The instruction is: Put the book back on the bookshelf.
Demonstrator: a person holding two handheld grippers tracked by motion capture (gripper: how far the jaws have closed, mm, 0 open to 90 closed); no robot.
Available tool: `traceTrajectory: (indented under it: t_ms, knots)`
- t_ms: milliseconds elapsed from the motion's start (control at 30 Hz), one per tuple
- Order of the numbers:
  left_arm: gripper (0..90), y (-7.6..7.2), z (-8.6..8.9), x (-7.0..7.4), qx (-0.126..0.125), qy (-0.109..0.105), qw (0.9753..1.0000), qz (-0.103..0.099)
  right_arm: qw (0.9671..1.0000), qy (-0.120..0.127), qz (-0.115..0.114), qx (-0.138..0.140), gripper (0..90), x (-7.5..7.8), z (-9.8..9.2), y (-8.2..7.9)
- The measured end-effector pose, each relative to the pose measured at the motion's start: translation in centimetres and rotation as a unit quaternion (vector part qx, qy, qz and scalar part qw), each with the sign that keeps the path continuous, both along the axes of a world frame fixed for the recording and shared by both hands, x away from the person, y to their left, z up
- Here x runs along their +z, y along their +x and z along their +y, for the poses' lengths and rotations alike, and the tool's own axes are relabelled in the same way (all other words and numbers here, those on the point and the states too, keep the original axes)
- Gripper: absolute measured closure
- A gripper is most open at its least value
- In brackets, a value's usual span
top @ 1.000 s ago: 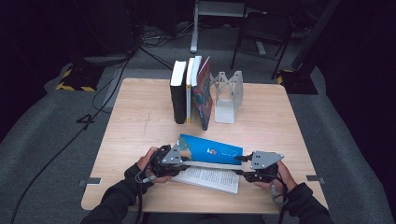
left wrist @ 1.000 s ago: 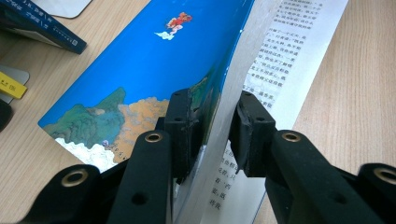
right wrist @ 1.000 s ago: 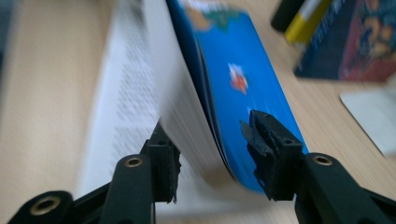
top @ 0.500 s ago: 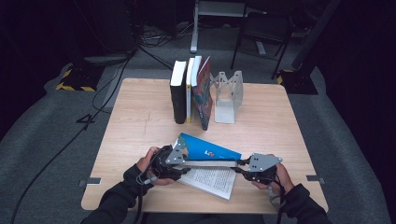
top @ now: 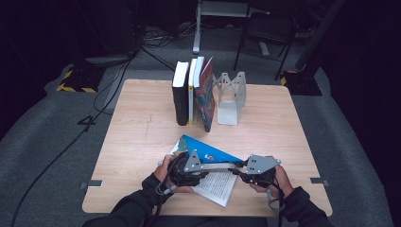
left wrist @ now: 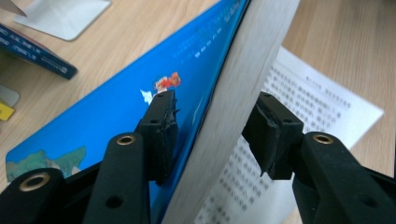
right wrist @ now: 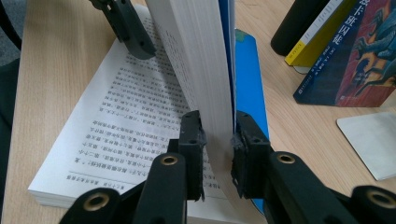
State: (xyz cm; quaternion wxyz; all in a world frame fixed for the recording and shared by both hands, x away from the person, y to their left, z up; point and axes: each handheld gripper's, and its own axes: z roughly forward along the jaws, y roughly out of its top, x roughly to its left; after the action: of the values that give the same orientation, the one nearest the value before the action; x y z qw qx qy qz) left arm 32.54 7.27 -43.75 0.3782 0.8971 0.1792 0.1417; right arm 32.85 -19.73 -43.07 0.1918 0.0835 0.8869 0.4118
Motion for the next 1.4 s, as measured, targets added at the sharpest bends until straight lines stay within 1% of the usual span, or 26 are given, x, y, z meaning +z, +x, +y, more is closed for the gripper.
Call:
traceTrajectory:
  t_ms: [133, 233, 267, 300, 400, 433, 467, 500, 533, 600, 633, 667, 733, 767, 833, 867, 900, 967, 1067, 1133, 1167, 1200, 1233, 1300, 1333, 1400]
  knots:
    - [60.4, 0.1, -0.4, 0.2, 0.000, -0.010, 0.9999, 0.003, 1.0000, -0.001, 0.001, 0.001, 74.1, 0.1, 0.2, 0.2]
    - [61.8, 0.0, -0.9, 0.4, -0.002, -0.007, 1.0000, 0.003, 1.0000, -0.004, 0.003, 0.002, 74.0, 0.2, 0.4, 0.4]
    - [63.0, 0.0, -1.1, 0.4, -0.001, 0.001, 1.0000, -0.004, 1.0000, -0.005, 0.004, 0.003, 73.8, 0.2, 0.4, 0.4]
    - [66.2, 0.0, -1.1, 0.4, -0.004, 0.002, 1.0000, -0.007, 1.0000, -0.005, 0.006, 0.004, 73.4, 0.2, 0.4, 0.5]
    - [72.0, 0.1, -1.1, -0.2, -0.019, -0.003, 0.9998, -0.001, 0.9999, -0.006, 0.008, -0.002, 68.5, 0.1, 0.4, 0.7]
    - [73.0, 0.2, -1.0, -0.6, -0.021, -0.009, 0.9997, 0.004, 0.9999, -0.007, 0.015, -0.002, 65.7, 0.0, 0.4, 0.9]
    - [73.7, 0.3, -0.8, -0.9, -0.020, -0.022, 0.9995, 0.009, 0.9997, -0.001, 0.023, -0.004, 61.7, -0.1, 0.3, 1.0]
    - [74.2, 0.3, -0.8, -0.9, -0.020, -0.022, 0.9995, 0.009, 0.9997, -0.001, 0.023, -0.004, 61.7, -0.1, 0.3, 1.0]
    - [74.2, 0.4, -0.5, -1.1, -0.021, -0.035, 0.9990, 0.016, 0.9996, 0.010, 0.023, -0.012, 52.9, -0.1, -0.1, 1.3]
    - [74.7, 0.4, -0.1, -0.9, -0.022, -0.050, 0.9984, 0.011, 0.9988, 0.026, 0.031, -0.029, 46.8, 0.1, -1.2, 1.6]
    - [74.8, 0.4, -0.1, -0.9, -0.022, -0.050, 0.9984, 0.011, 0.9988, 0.026, 0.031, -0.029, 46.8, 0.1, -1.2, 1.6]
    - [74.8, 0.5, 0.1, -0.7, -0.018, -0.061, 0.9979, 0.014, 0.9978, 0.039, 0.031, -0.044, 46.4, 0.2, -2.5, 1.8]
    - [75.1, 0.4, 0.3, -0.5, -0.018, -0.067, 0.9976, 0.011, 0.9955, 0.054, 0.038, -0.067, 46.0, 0.0, -4.3, 2.2]
    - [75.1, 0.5, 0.4, -0.4, -0.016, -0.073, 0.9971, 0.015, 0.9945, 0.055, 0.042, -0.078, 45.7, -0.3, -5.0, 2.4]
    - [75.3, 0.7, 0.9, -0.1, -0.011, -0.093, 0.9955, 0.020, 0.9929, 0.040, 0.048, -0.101, 45.8, -1.3, -6.1, 2.8]
    - [75.3, 0.7, 0.9, -0.1, -0.011, -0.093, 0.9955, 0.020, 0.9915, 0.037, 0.059, -0.110, 45.8, -2.0, -6.6, 3.2]
    - [75.3, 0.9, 1.2, 0.1, -0.012, -0.099, 0.9949, 0.019, 0.9915, 0.037, 0.059, -0.110, 45.8, -2.0, -6.6, 3.2]
    - [75.7, 1.1, 1.8, 0.6, -0.014, -0.117, 0.9929, 0.020, 0.9909, 0.016, 0.065, -0.117, 45.7, -3.0, -6.6, 3.5]
    - [75.8, 1.4, 3.0, 1.3, -0.011, -0.145, 0.9891, 0.022, 0.9898, 0.020, 0.092, -0.107, 45.4, -4.0, -6.1, 3.8]
    - [75.9, 1.6, 3.6, 1.7, -0.004, -0.158, 0.9871, 0.023, 0.9897, 0.011, 0.110, -0.091, 44.2, -4.8, -5.5, 4.0]
    - [76.0, 1.6, 3.8, 1.8, -0.004, -0.161, 0.9867, 0.021, 0.9898, 0.008, 0.117, -0.082, 42.3, -5.2, -5.1, 4.1]
    - [76.1, 1.7, 3.9, 1.9, -0.003, -0.164, 0.9863, 0.018, 0.9894, 0.018, 0.125, -0.072, 41.6, -5.4, -4.9, 4.1]
    - [76.1, 1.6, 4.1, 2.0, -0.001, -0.165, 0.9861, 0.019, 0.9898, 0.018, 0.127, -0.061, 40.5, -5.5, -4.5, 4.1]
    - [76.1, 1.6, 4.0, 2.1, -0.001, -0.160, 0.9870, 0.012, 0.9897, 0.028, 0.131, -0.051, 40.2, -5.5, -3.8, 3.9]
    - [76.1, 1.6, 4.0, 2.1, 0.000, -0.162, 0.9867, 0.013, 0.9899, 0.032, 0.132, -0.042, 40.1, -5.5, -3.4, 3.8]
    - [76.1, 1.6, 3.8, 2.0, -0.001, -0.157, 0.9875, 0.013, 0.9920, 0.028, 0.119, -0.031, 42.6, -5.3, -2.5, 3.4]
